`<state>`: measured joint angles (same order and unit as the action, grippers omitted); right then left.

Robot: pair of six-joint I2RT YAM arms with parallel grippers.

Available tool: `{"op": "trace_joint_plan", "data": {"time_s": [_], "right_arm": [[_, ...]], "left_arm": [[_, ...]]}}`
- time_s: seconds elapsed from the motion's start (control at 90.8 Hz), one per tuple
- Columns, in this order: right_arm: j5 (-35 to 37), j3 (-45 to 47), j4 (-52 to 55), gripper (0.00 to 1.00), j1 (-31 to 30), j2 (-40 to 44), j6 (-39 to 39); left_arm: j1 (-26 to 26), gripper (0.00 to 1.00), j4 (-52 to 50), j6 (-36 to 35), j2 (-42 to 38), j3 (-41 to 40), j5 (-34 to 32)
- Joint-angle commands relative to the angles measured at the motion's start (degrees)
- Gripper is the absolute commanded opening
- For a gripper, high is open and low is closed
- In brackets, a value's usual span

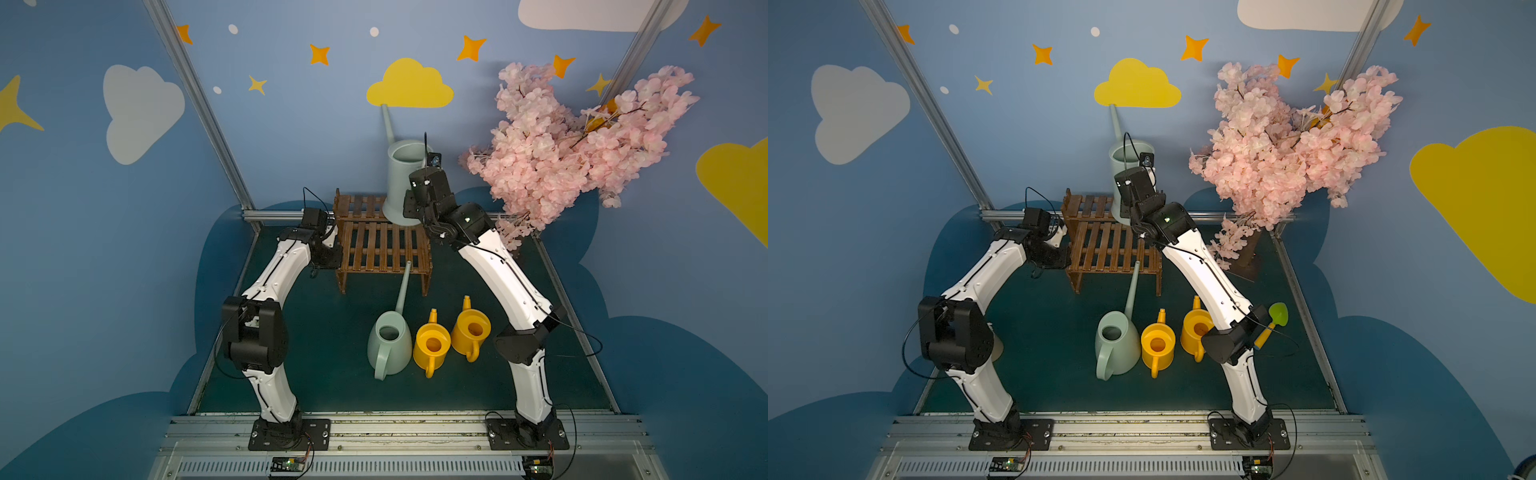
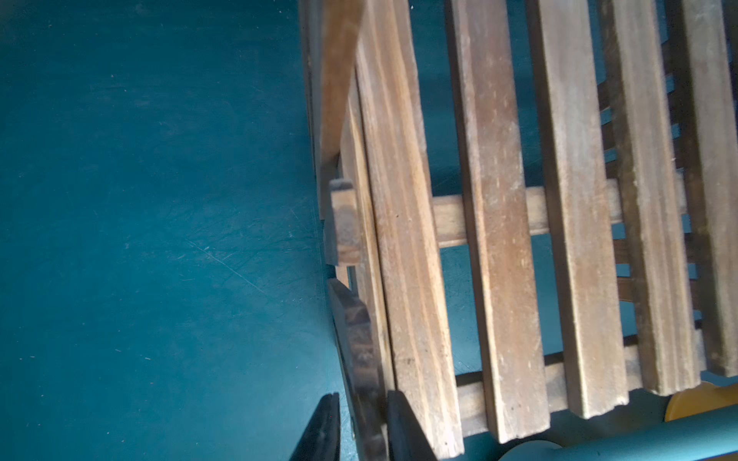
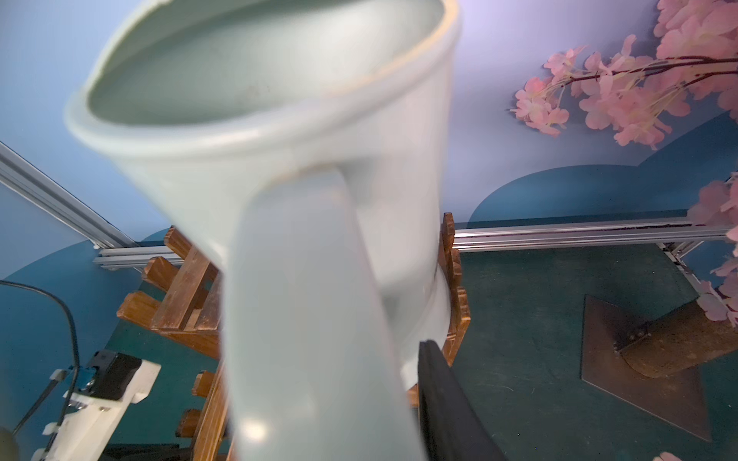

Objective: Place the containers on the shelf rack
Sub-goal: Adjust the shelf at the center of the board.

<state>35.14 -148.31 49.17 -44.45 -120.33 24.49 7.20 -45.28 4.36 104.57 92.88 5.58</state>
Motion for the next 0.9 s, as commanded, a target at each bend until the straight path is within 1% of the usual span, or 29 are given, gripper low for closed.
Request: {"op": "trace_joint_plan", "data": {"time_s": [0.0, 0.462, 0.749, 0.837, 0.892], "right_arm": [[0.75, -2.23, -1.44, 0.35, 0.12, -1.64, 0.81], [-0.17, -3.34, -4.80, 0.35, -0.04, -4.82, 0.76], [-0.73, -3.74, -6.27, 0.35, -1.29, -5.99, 0.09], [-0.24, -3.74, -6.19, 0.36, -1.67, -6.05, 0.04], [0.82, -3.74, -6.19, 0.34, -1.89, -6.06, -0.17]], "left_arm": [[1.71, 0.26, -5.54, -0.47, 1.78, -2.32, 5.44], [1.69, 0.26, -5.49, -0.43, 1.60, -2.57, 5.40], [1.69, 0.26, -5.41, -0.45, 1.48, -2.79, 5.45], [1.75, 0.26, -5.37, -0.49, 1.51, -2.82, 5.33], [1.72, 0.26, -5.33, -0.42, 1.46, -2.90, 5.28]]}}
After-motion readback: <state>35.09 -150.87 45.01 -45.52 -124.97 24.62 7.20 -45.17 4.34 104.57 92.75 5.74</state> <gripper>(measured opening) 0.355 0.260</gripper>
